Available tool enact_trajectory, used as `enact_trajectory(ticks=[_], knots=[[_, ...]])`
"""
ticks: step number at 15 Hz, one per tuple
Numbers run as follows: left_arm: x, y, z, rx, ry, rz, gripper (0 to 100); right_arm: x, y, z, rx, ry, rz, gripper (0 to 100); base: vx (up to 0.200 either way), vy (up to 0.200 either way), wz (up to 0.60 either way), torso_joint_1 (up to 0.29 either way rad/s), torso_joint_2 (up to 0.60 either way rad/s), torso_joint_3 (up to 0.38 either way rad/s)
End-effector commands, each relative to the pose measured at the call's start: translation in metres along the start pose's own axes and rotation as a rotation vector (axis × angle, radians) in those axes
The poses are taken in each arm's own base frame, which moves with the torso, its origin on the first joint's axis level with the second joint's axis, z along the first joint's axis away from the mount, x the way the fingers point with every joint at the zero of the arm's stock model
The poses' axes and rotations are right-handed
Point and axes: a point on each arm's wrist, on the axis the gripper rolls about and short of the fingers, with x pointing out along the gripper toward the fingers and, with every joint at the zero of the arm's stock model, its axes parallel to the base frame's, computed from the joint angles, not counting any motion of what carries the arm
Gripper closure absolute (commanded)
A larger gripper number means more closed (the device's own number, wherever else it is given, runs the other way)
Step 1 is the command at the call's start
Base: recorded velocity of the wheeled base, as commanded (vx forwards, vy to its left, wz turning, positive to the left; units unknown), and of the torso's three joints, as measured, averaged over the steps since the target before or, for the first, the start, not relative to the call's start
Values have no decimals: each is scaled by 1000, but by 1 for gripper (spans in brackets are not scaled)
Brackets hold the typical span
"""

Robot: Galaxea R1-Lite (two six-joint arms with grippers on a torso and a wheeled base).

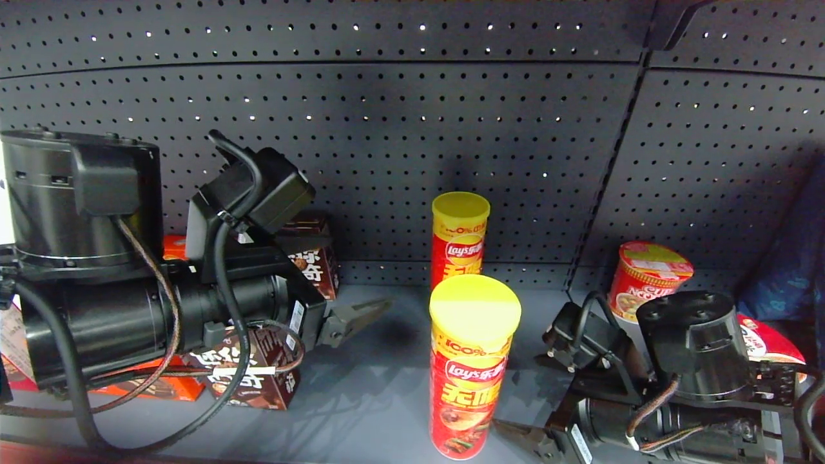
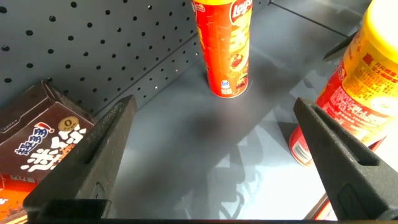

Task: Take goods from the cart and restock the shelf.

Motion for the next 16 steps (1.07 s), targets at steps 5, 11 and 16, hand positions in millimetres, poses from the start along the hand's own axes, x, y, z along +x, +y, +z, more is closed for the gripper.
enact_trajectory(ticks=[5,11,16], knots=[[0,0,-2,-2,7,2,0,-8,-2,2,4,-24,-13,0,0,0,0,0,0,0],[-2,2,-5,-6,14,8,0,-14,-33,27,47,-118,-122,0,0,0,0,0,0,0],[-10,4,6,0,-36,22,0,-23,-48,52,52,-225,-178,0,0,0,0,0,0,0]])
